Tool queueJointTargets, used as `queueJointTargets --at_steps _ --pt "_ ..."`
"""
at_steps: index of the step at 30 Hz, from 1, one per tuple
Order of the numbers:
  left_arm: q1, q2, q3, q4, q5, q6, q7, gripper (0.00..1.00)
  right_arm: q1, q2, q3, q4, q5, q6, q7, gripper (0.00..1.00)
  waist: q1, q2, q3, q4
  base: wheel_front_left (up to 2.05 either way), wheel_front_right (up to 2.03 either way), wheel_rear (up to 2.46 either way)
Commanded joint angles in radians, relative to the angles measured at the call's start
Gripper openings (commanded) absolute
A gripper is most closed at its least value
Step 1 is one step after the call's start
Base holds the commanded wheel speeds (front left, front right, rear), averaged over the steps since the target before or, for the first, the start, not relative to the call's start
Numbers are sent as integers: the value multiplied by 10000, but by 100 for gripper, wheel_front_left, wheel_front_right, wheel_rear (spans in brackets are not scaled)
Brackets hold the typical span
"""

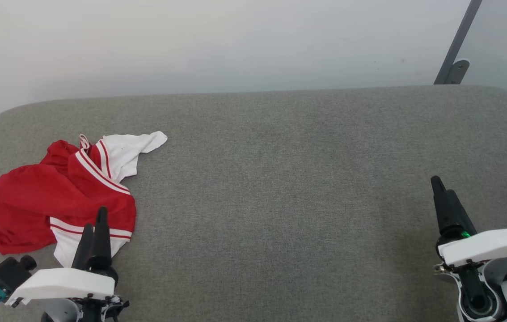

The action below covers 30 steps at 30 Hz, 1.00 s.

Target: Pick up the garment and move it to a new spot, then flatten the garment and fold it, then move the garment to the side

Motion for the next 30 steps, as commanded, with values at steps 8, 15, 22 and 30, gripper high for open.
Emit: queueJointTargets --at_steps 8,15,22,30 --pt "-48 190 -277 -171 1622 218 -347 100 -382 -140 156 -126 -2014 12 -346 100 0 0 83 32 0 0 0" --pt "-26 362 -401 -253 2598 395 -576 100 -486 -230 205 86 -3136 13 -580 100 0 0 145 30 0 0 0" --pt "42 464 -577 -311 3509 568 -792 100 -586 -296 273 264 -4060 14 -788 100 0 0 197 -2 0 0 0" --pt "98 560 -770 -311 4334 617 -1019 100 -716 -307 281 491 -4528 14 -1021 100 0 0 238 9 0 0 0"
